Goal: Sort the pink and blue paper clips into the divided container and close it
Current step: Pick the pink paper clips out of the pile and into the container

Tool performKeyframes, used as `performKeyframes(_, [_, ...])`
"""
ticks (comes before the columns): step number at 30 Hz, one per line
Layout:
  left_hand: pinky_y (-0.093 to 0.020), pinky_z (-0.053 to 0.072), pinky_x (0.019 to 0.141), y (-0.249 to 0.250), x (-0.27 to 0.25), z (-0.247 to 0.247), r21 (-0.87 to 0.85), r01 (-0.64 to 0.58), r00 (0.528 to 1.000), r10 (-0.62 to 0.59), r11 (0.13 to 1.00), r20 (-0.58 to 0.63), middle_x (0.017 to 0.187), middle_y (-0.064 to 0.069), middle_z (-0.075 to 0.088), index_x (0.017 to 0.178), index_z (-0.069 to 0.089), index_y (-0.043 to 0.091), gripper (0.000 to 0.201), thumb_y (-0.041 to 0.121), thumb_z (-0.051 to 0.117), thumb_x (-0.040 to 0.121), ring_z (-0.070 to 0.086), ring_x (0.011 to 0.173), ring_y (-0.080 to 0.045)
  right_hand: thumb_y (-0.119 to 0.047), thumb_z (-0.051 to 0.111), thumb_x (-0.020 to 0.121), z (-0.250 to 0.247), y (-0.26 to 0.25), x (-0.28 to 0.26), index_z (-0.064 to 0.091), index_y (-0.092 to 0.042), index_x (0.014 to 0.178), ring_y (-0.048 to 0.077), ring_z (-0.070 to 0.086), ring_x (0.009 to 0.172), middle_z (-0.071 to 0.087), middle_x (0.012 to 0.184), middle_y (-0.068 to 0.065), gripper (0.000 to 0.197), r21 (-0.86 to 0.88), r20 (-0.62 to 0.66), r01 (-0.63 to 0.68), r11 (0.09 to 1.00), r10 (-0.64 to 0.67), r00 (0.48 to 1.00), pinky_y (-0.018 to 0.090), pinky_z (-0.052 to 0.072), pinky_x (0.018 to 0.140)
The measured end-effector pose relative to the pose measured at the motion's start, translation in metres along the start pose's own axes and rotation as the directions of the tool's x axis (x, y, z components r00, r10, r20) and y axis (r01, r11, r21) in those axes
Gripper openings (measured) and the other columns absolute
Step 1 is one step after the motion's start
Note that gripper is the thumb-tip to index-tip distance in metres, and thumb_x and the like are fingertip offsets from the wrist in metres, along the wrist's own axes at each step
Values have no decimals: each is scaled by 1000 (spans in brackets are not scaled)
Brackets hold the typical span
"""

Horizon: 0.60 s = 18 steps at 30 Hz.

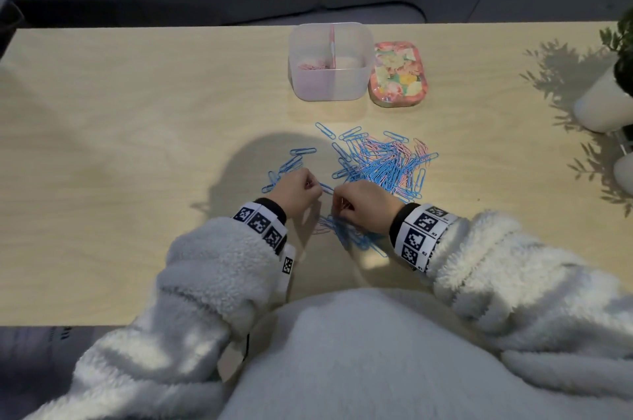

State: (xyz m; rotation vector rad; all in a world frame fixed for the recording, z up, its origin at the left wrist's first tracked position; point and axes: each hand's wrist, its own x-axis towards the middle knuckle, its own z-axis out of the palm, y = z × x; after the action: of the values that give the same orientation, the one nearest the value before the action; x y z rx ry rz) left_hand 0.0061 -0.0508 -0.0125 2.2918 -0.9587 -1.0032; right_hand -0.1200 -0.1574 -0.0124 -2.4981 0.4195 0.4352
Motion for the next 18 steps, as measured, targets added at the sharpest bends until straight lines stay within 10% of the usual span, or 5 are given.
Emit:
performKeyframes(6, [-12,44,59,-13,-14,-16,-375,-91,995,98,923,-1,64,2,57,74,49,20,26,1,51,91,55,54,0,-8,50,84,0,-11,5,52,-16,80,29,60,96,66,102,13,9,-96,46,-20,995,24,999,30,40,73])
performKeyframes(11, [-10,41,42,-17,-30,-8,-607,239,954,-68,758,291,65,-4,53,84,54,13,20,3,41,95,53,40,1,-7,47,82,3,-10,8,53,-5,78,32,61,85,65,92,21,8,-47,48,-54,997,56,997,34,44,70])
performKeyframes(18, [-24,40,59,-30,-28,6,-158,-122,963,156,980,221,63,8,51,79,53,19,13,16,55,91,46,56,-5,0,51,86,-6,4,0,56,-13,88,12,47,56,50,65,-4,15,514,-132,-86,853,177,975,21,37,51])
